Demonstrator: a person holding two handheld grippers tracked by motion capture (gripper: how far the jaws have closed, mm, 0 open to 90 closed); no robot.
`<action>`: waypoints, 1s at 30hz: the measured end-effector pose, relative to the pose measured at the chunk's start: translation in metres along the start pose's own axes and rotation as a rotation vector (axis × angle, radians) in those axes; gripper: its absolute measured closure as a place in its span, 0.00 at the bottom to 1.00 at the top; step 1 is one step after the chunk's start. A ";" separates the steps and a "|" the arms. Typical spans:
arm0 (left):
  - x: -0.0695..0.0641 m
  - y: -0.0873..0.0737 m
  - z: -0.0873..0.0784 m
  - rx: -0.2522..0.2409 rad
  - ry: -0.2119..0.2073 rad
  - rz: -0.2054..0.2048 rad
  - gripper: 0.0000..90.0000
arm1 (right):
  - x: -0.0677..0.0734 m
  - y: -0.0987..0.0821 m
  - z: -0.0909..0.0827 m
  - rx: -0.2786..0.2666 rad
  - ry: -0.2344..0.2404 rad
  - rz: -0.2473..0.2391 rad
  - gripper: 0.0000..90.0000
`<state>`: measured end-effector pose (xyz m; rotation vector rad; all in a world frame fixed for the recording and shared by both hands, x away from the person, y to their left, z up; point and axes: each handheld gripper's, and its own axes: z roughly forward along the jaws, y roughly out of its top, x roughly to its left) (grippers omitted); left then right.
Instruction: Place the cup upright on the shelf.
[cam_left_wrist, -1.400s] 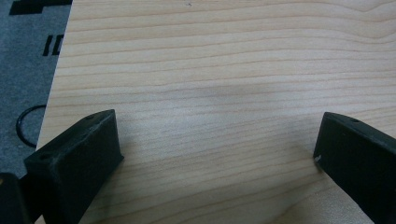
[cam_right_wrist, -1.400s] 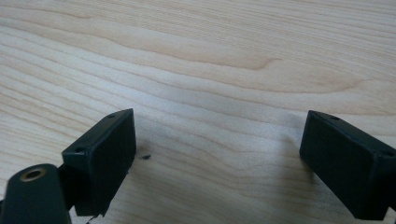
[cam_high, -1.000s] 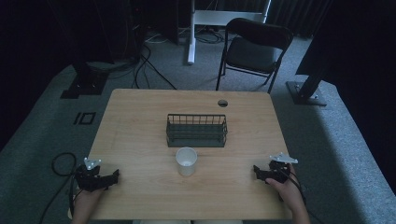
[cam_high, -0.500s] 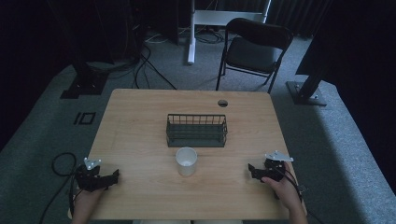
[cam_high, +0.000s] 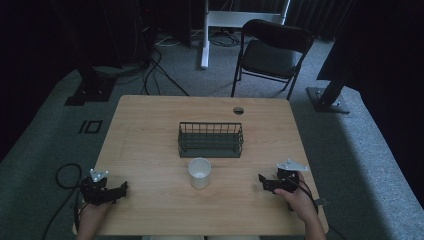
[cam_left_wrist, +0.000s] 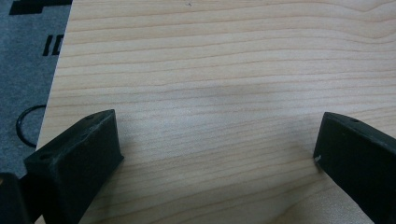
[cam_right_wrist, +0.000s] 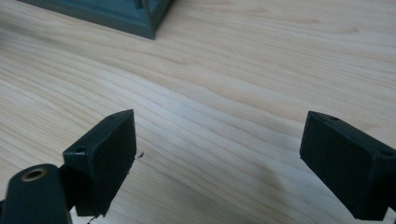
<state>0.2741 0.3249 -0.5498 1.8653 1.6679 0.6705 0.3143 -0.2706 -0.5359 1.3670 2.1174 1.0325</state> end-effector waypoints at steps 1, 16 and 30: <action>0.000 0.000 0.000 0.000 0.000 0.000 0.01 | 0.002 0.001 0.000 -0.004 0.005 0.000 0.12; 0.000 0.000 0.000 0.000 0.000 0.000 0.01 | 0.033 0.015 0.004 -0.041 0.107 -0.066 0.12; 0.000 0.000 0.000 0.000 0.000 0.000 0.01 | 0.060 0.020 0.008 -0.063 0.223 -0.127 0.12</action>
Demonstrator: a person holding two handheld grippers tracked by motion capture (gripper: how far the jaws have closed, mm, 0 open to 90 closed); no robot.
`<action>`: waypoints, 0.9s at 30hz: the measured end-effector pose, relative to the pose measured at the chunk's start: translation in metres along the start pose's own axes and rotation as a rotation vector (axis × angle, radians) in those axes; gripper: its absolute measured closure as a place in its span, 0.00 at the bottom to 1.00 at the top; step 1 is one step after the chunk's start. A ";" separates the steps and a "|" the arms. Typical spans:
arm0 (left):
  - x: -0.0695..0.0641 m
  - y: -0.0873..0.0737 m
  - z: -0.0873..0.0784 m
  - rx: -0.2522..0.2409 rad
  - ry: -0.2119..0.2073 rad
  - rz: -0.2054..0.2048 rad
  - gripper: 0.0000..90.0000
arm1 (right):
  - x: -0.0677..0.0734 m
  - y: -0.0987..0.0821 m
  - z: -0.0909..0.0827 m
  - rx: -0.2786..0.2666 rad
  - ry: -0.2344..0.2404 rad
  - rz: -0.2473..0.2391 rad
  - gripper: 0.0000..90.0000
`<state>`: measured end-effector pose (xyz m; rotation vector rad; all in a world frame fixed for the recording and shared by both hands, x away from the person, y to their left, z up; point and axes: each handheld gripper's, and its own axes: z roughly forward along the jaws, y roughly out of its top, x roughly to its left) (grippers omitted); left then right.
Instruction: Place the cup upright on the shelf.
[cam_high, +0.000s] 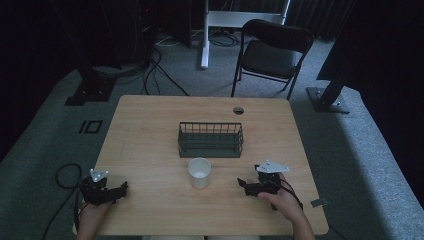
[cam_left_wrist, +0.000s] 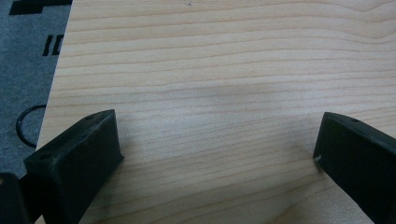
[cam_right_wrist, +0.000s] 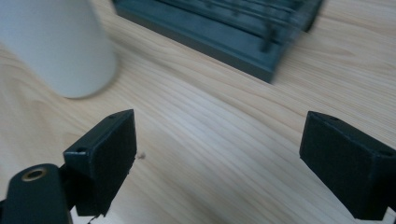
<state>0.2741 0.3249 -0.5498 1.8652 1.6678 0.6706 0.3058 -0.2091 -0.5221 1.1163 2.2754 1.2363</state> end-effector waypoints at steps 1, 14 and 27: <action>0.000 0.000 0.000 0.000 0.000 0.000 0.01 | 0.003 0.001 0.001 -0.002 0.011 -0.005 0.12; 0.000 0.000 0.000 0.000 0.000 0.000 0.01 | 0.030 0.010 0.016 0.002 0.097 -0.083 0.14; 0.000 0.000 0.000 0.000 0.000 0.000 0.01 | 0.049 0.019 0.026 -0.017 0.174 -0.124 0.13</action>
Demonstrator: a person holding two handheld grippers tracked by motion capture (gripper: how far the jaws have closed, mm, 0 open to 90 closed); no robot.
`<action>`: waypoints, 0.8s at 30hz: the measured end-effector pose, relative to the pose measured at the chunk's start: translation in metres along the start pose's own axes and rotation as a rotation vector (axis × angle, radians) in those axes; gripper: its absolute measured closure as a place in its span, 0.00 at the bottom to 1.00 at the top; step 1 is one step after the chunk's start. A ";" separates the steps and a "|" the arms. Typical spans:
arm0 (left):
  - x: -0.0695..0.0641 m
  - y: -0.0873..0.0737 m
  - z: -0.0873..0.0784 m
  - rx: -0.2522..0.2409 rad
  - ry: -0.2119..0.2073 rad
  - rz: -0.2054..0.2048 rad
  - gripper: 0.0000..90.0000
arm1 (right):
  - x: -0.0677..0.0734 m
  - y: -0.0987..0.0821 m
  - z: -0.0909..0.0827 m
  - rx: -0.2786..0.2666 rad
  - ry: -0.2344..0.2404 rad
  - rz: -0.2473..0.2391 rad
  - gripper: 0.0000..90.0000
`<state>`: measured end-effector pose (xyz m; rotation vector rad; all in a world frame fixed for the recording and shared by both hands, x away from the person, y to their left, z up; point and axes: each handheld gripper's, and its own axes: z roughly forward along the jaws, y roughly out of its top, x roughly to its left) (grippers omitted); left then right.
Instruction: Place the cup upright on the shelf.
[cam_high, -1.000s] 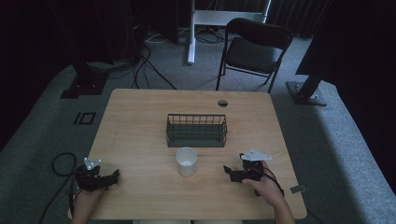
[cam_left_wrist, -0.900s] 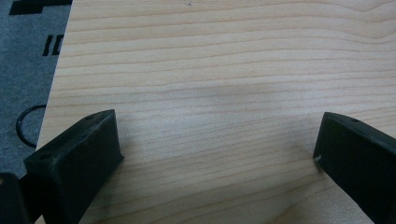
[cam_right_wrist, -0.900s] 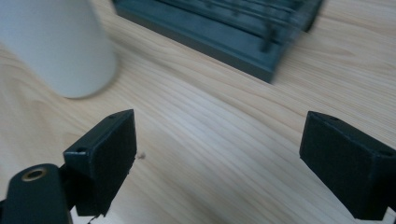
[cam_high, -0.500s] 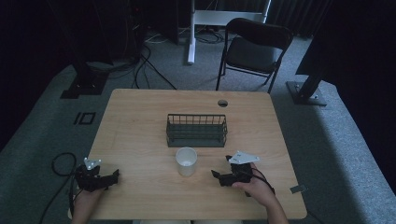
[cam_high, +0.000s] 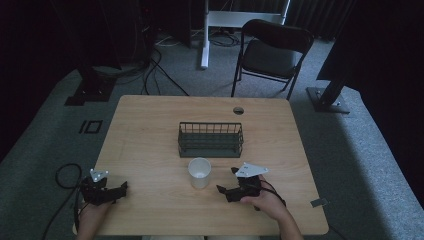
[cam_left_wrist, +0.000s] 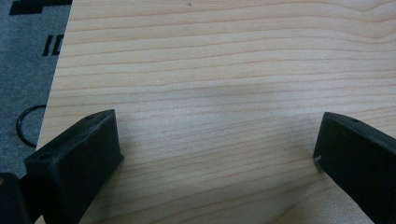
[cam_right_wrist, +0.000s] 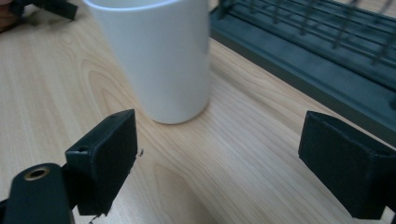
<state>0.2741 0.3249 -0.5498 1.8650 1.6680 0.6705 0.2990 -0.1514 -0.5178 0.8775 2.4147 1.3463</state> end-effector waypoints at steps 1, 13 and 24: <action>0.000 0.000 0.000 0.000 0.000 0.000 0.01 | 0.002 0.001 0.002 -0.002 0.003 0.001 0.13; 0.000 0.000 0.000 0.000 0.000 0.000 0.01 | 0.014 0.011 0.017 -0.015 0.041 -0.033 0.13; 0.000 0.000 0.000 0.000 0.000 0.000 0.01 | 0.019 0.021 0.032 -0.041 0.058 -0.036 0.13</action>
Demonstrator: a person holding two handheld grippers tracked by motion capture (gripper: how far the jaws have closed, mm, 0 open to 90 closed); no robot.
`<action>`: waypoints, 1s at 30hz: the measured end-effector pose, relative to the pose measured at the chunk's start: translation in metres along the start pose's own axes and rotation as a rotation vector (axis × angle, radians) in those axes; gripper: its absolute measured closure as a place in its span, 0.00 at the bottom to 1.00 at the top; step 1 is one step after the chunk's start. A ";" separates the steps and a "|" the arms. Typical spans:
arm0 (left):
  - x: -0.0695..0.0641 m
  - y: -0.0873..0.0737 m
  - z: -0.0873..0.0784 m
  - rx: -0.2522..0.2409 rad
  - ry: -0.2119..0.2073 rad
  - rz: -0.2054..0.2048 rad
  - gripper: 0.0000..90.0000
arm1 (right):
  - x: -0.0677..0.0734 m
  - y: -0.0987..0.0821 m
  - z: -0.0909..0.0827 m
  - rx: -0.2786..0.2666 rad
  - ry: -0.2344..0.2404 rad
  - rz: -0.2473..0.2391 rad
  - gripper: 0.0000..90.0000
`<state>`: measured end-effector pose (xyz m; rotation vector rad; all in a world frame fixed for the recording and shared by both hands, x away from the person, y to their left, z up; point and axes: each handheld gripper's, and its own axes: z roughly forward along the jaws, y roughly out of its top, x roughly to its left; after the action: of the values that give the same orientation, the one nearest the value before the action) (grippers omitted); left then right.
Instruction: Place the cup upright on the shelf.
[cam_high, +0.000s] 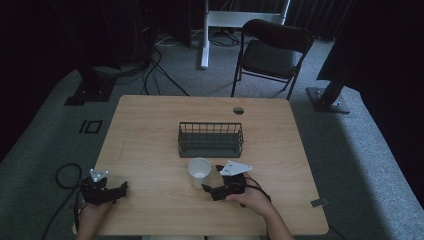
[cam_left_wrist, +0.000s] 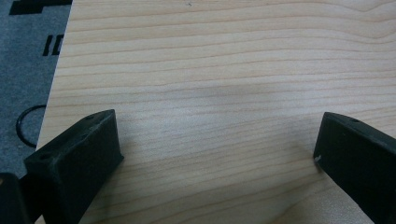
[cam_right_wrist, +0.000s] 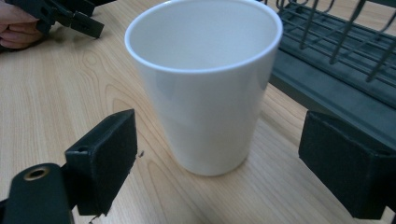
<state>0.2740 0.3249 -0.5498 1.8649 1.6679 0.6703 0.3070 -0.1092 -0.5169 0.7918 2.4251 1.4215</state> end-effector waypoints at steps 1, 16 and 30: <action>0.000 0.000 0.000 0.000 0.000 0.000 0.01 | 0.001 0.001 0.001 -0.002 0.001 -0.001 0.13; 0.000 0.000 0.000 0.000 -0.001 0.000 0.01 | 0.004 0.012 0.016 -0.029 0.018 -0.020 0.13; 0.000 0.000 0.000 0.000 0.000 0.000 0.01 | 0.009 0.021 0.027 -0.060 0.024 -0.041 0.13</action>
<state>0.2740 0.3249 -0.5497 1.8646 1.6679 0.6696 0.3188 -0.0762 -0.5121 0.7116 2.3899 1.4886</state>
